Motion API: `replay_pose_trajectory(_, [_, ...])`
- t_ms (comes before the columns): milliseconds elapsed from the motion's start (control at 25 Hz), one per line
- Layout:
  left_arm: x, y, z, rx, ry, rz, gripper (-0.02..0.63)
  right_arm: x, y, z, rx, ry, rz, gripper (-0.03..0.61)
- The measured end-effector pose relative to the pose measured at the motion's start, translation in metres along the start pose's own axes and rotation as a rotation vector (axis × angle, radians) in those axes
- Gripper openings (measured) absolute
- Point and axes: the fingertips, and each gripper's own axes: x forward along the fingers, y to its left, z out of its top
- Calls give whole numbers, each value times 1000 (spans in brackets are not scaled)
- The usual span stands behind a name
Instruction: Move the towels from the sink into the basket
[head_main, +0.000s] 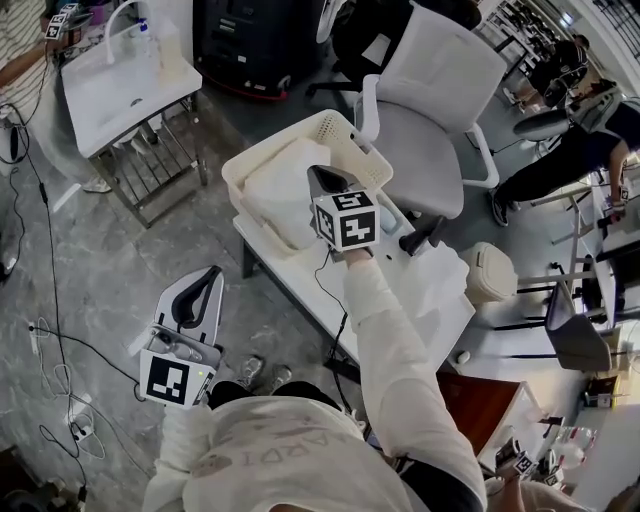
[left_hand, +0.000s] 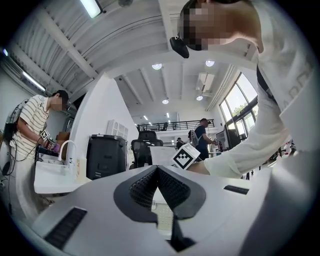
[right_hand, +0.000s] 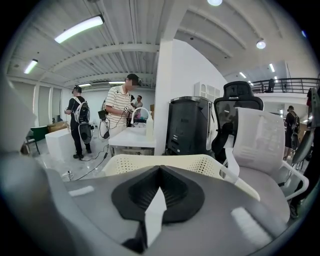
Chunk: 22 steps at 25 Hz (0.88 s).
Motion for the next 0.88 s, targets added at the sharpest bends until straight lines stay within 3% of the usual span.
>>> replay_pose_trajectory(880, [7, -40, 20, 19, -28, -123, 5, -143, 22, -16, 225, -267, -58, 9])
